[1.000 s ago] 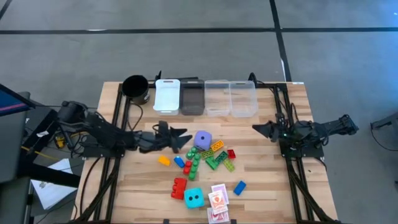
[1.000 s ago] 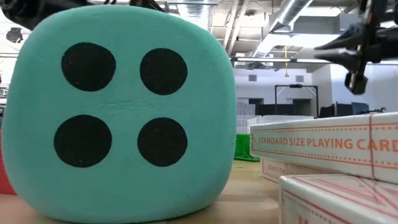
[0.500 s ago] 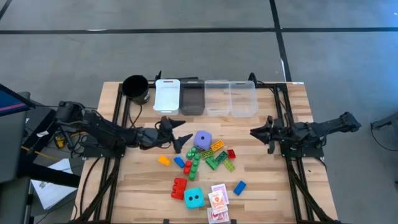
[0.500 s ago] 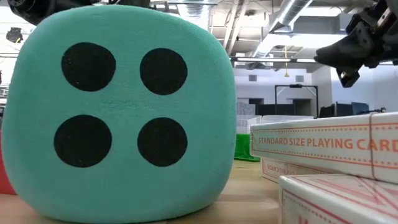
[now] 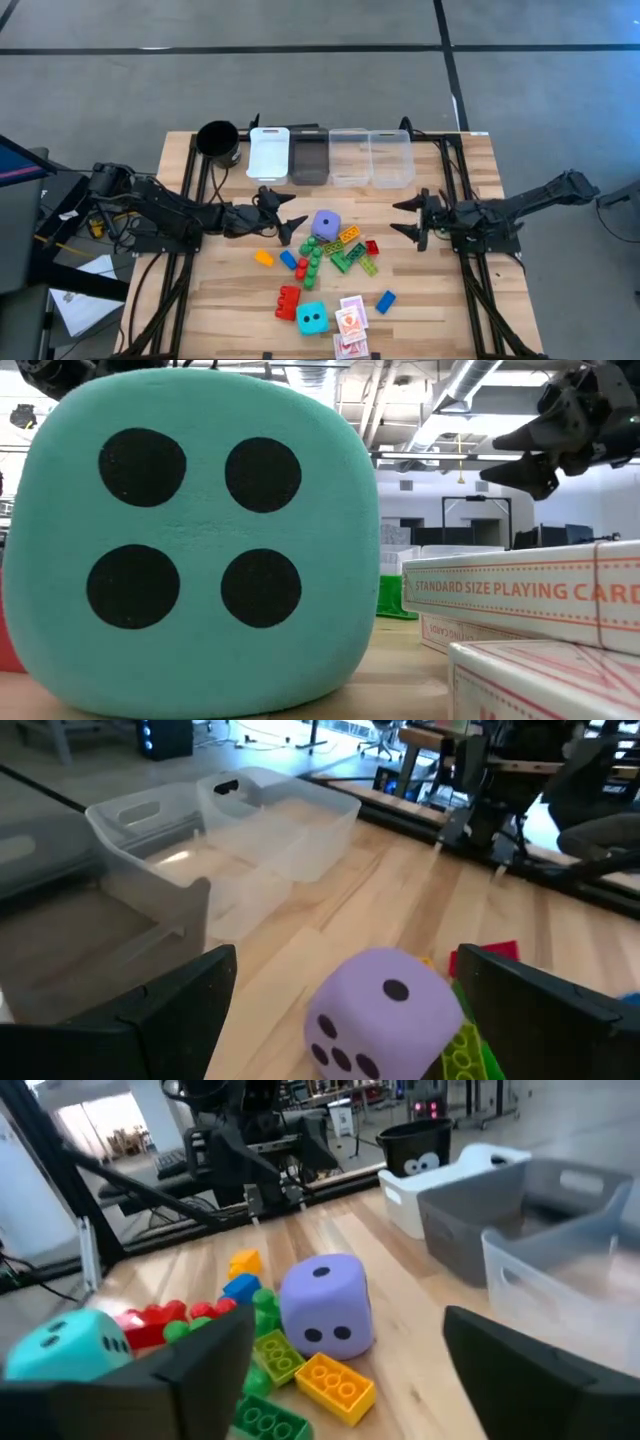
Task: Pick & Place Toys
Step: Put the purple dice into the black bin
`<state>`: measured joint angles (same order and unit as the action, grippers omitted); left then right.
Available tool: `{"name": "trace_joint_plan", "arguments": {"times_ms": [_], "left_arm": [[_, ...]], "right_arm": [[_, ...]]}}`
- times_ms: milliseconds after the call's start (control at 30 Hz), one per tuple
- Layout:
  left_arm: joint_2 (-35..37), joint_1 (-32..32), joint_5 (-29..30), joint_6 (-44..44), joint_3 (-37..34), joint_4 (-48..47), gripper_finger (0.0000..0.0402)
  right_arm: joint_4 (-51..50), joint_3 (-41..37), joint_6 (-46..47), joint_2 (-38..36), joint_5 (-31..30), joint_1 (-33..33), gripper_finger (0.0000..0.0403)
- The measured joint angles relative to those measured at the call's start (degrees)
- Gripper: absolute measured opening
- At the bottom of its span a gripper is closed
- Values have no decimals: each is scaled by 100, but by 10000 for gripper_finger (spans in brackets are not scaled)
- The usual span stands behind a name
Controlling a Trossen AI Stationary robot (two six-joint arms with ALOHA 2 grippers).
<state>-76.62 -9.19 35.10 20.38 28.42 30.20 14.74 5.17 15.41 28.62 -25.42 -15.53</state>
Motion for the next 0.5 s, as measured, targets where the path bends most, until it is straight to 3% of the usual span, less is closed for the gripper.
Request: {"name": "trace_joint_plan", "arguments": {"times_ms": [300, 500], "left_arm": [[0, 0, 2, 336, 0, -62, 370], [0, 0, 0, 885, -2, -113, 370]], "right_arm": [[998, 0, -493, 1463, 5, -7, 394], [1777, 0, 798, 2068, -3, -4, 390]]}}
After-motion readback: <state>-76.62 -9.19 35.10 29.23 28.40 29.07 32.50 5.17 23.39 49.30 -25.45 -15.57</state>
